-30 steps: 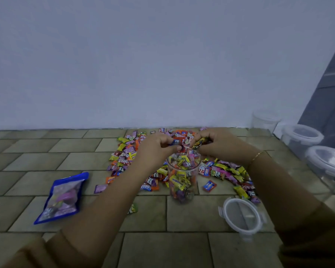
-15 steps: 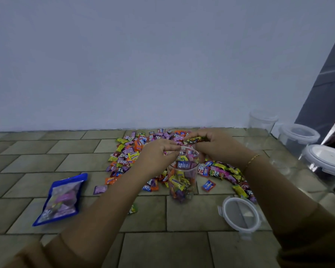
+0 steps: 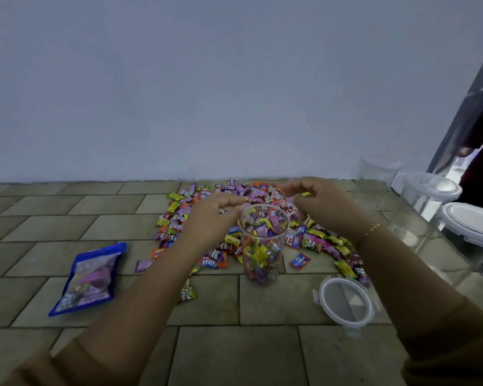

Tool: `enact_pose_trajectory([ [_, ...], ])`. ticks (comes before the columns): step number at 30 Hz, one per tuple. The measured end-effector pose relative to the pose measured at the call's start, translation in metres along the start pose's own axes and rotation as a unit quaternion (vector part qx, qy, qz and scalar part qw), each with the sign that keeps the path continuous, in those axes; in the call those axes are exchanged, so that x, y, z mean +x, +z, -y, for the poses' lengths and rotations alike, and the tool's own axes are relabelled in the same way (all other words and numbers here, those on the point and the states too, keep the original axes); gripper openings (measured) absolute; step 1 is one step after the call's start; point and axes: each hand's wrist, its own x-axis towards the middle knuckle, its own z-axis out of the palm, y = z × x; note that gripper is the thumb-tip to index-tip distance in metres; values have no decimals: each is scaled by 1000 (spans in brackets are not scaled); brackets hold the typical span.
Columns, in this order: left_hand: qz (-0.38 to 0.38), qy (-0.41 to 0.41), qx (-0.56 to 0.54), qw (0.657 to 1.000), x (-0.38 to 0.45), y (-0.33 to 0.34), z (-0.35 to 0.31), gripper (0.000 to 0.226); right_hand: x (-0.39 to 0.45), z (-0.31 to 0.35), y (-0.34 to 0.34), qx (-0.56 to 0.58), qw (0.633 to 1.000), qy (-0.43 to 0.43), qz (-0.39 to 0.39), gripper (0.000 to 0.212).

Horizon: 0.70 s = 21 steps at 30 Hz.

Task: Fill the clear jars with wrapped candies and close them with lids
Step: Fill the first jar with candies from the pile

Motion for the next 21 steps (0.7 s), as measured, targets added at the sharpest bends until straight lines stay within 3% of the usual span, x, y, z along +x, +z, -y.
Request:
enact_pose_trajectory([
  [3, -41, -32, 2, 999, -4, -2, 9, 22, -2, -21, -1, -66, 997, 15, -39, 29],
  [6, -39, -75, 52, 995, -8, -2, 24, 23, -3, -47, 2, -178, 982, 54, -10, 33],
  [11, 106, -127, 236, 958, -12, 11, 54, 46, -6, -86, 19, -344, 922, 110, 140, 62],
  [15, 172, -123, 346, 914, -15, 29, 72, 67, -8, -104, 34, -384, 891, 128, 208, 84],
  [21, 168, -128, 382, 900, -17, 46, 80, 71, -8, -112, 48, -405, 875, 135, 230, 72],
])
